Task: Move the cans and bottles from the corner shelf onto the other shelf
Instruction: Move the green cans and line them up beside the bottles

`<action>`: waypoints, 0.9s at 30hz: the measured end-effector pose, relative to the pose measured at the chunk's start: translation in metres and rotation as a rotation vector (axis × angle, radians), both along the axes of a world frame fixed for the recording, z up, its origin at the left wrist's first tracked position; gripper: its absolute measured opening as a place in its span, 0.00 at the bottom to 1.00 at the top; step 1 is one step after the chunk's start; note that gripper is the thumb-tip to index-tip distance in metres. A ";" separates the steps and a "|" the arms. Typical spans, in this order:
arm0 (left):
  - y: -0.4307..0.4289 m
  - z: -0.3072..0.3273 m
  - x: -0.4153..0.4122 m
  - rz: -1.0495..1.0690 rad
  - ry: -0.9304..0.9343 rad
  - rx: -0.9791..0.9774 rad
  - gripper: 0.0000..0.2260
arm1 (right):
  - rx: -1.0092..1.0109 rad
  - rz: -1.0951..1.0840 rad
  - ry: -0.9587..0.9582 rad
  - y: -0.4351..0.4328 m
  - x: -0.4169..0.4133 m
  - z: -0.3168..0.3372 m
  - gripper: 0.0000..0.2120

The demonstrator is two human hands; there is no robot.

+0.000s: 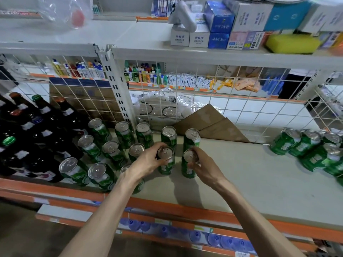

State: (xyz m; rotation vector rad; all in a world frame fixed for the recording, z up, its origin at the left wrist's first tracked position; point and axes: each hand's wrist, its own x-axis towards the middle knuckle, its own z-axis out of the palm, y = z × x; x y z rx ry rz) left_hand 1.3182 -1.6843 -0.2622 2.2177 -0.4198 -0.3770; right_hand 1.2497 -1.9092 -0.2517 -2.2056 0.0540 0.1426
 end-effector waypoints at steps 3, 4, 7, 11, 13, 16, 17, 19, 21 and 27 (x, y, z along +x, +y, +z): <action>0.000 0.002 -0.002 0.013 0.001 0.000 0.25 | 0.011 -0.012 -0.014 0.000 0.001 -0.001 0.20; -0.001 0.003 -0.002 0.015 0.009 0.001 0.25 | 0.015 -0.020 -0.016 0.000 0.002 -0.002 0.20; -0.003 0.003 -0.003 0.025 0.024 0.003 0.26 | 0.020 -0.019 -0.018 0.001 0.004 -0.003 0.19; -0.003 0.002 -0.005 0.028 0.016 0.018 0.26 | 0.037 -0.022 -0.020 0.001 0.003 -0.005 0.22; -0.004 0.005 -0.005 0.034 0.021 0.045 0.28 | 0.052 -0.016 -0.015 -0.001 0.001 -0.002 0.25; -0.013 0.022 -0.010 0.032 -0.007 0.096 0.34 | 0.091 -0.027 -0.053 -0.012 -0.015 0.002 0.31; -0.021 0.031 -0.014 0.053 -0.063 0.077 0.33 | 0.096 -0.062 -0.077 -0.019 -0.023 0.003 0.32; -0.046 0.051 -0.021 0.119 -0.287 -0.014 0.23 | 0.062 -0.183 -0.113 -0.038 -0.041 0.002 0.35; -0.084 0.066 -0.026 0.110 -0.456 -0.130 0.14 | 0.027 -0.278 -0.126 -0.064 -0.058 0.002 0.33; -0.235 0.058 -0.040 -0.096 -0.157 -0.268 0.08 | 0.012 -0.516 -0.122 -0.173 -0.106 0.014 0.28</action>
